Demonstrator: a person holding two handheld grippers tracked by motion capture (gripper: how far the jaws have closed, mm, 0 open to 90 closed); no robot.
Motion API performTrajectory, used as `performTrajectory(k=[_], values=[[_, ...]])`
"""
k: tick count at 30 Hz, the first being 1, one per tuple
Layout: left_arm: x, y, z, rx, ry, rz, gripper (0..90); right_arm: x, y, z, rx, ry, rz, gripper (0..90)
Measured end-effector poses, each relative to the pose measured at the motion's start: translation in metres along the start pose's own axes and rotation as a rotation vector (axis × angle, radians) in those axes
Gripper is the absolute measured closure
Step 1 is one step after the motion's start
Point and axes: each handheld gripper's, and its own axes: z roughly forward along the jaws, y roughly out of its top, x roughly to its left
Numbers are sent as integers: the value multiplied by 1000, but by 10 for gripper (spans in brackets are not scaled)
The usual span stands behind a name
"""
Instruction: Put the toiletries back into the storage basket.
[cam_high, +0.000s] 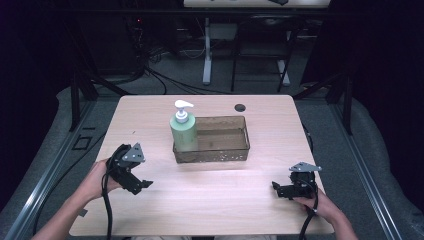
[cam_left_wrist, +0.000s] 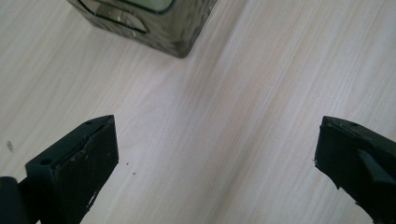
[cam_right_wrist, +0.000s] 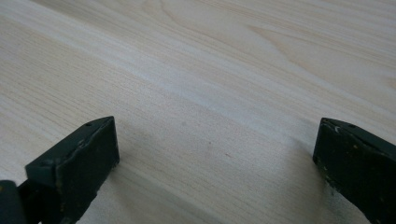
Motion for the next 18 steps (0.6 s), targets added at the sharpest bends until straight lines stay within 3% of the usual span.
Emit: performTrajectory(k=[9,12,18], values=[[-2,-27,35,-24,-46,-91,0,0,0,0,0,0,0,0],[0,-34,44,-64,-113,-115,0,0,0,0,0,0,0,0],[-1,-39,58,-29,-146,-125,0,0,0,0,1,0,-1,0]])
